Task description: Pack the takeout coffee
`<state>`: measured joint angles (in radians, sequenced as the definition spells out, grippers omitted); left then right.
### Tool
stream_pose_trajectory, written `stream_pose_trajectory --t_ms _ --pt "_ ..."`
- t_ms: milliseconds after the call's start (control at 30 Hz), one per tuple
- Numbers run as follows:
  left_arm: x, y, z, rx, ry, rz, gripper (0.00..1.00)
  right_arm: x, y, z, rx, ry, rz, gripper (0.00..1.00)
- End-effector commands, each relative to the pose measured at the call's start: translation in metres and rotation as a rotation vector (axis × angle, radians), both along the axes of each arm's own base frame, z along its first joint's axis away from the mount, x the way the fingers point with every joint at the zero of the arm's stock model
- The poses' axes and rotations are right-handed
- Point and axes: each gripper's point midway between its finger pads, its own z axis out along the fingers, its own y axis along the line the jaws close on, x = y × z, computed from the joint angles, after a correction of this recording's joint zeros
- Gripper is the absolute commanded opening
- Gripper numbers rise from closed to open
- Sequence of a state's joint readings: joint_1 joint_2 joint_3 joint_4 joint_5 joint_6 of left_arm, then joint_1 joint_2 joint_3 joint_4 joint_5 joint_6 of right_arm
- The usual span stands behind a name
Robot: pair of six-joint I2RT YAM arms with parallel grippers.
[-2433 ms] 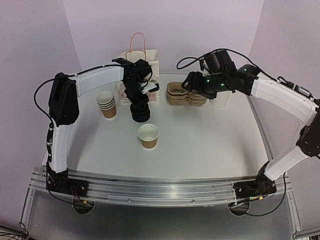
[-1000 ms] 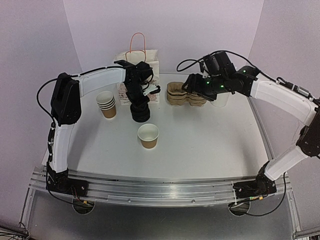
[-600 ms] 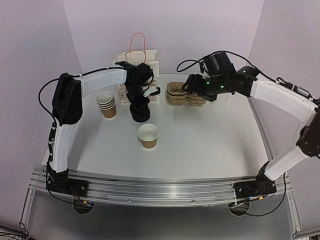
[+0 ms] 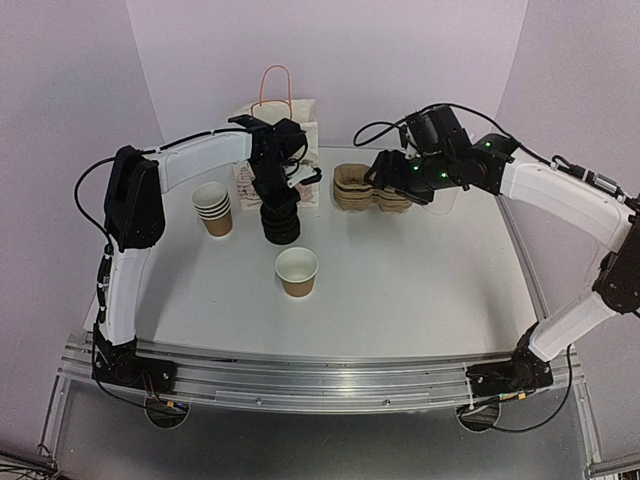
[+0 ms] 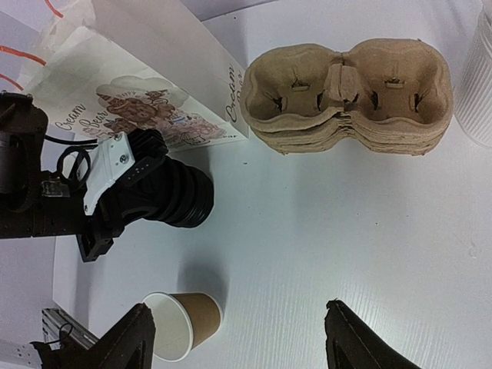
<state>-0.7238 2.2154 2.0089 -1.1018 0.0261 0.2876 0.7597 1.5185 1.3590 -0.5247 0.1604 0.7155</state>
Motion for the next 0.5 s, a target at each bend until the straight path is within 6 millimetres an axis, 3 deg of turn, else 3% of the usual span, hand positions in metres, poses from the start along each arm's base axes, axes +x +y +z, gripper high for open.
stream_pose_trajectory --t_ms 0,467 --pt "-0.001 -0.003 0.019 -0.019 -0.001 -0.008 0.00 -0.001 0.000 0.014 0.027 -0.021 -0.002 0.72" --pt "-0.022 -0.002 0.057 -0.070 0.037 -0.067 0.00 0.004 0.006 0.022 0.033 -0.037 0.011 0.72"
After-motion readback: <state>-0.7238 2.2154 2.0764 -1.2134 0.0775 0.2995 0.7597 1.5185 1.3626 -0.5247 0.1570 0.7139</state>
